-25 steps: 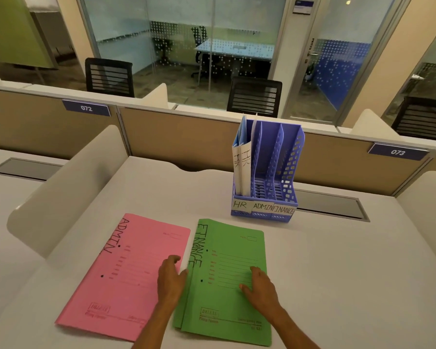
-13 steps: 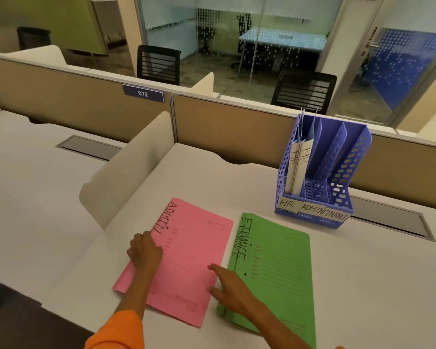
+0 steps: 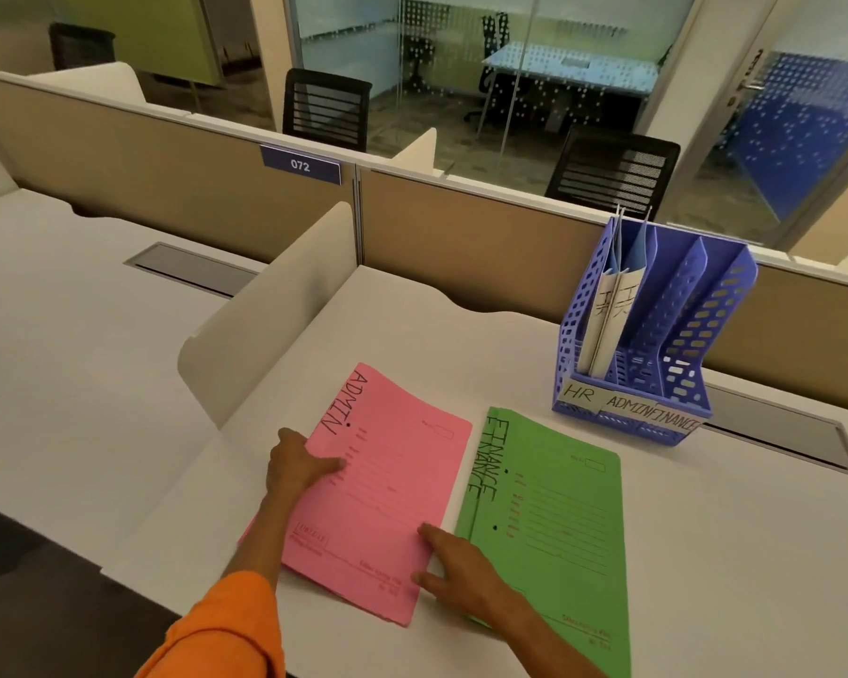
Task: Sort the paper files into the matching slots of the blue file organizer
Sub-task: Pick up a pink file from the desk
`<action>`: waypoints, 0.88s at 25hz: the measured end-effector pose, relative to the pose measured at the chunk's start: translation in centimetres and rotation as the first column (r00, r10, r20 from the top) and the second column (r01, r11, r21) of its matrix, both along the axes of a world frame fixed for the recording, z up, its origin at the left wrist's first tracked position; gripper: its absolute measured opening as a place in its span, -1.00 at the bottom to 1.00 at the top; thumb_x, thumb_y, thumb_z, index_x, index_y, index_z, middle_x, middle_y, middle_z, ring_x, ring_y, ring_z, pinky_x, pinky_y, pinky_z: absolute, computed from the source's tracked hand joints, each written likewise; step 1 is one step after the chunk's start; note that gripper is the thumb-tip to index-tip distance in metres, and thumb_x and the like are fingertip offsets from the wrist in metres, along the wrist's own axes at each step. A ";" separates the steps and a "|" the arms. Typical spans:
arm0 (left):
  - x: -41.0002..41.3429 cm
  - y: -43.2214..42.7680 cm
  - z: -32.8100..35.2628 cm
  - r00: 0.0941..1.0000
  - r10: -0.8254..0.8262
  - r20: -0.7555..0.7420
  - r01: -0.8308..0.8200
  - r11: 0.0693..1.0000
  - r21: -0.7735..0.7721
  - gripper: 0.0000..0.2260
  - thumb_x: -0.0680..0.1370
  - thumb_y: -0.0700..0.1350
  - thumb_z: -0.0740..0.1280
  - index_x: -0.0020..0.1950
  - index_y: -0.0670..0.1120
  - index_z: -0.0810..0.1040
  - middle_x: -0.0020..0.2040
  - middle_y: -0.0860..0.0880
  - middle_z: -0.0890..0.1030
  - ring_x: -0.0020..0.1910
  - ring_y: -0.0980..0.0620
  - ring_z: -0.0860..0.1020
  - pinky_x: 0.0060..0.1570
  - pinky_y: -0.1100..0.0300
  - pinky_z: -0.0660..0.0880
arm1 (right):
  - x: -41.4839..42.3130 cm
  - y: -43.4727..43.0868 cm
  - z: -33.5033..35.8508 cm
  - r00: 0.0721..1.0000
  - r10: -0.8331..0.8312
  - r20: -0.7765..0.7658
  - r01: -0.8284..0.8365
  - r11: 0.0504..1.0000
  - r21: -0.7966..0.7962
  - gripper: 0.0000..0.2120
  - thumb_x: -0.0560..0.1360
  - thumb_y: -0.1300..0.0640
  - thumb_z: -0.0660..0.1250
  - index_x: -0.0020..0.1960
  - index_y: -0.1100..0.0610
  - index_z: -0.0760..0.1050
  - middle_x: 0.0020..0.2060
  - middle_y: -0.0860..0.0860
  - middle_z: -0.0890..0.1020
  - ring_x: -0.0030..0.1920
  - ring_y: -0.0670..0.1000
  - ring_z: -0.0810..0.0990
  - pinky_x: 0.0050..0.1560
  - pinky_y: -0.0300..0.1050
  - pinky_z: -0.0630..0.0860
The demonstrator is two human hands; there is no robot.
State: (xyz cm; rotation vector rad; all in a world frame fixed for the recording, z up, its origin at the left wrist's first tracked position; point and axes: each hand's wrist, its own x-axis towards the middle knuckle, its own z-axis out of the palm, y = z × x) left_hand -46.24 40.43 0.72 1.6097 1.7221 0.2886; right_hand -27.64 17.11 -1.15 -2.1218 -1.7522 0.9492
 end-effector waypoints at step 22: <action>18.6 -16.7 17.8 0.632 -0.121 0.765 0.162 0.987 0.022 -0.62 0.34 -0.21 0.57 0.12 -0.10 0.59 -0.05 -0.13 0.72 -0.15 -0.17 0.71 -0.18 -0.14 0.65 | 22.8 -6.0 13.2 0.365 -0.430 -0.826 0.853 0.510 0.112 -0.75 0.44 0.02 0.43 0.06 0.11 0.59 -0.04 0.02 0.71 -0.04 0.05 0.68 0.03 0.07 0.61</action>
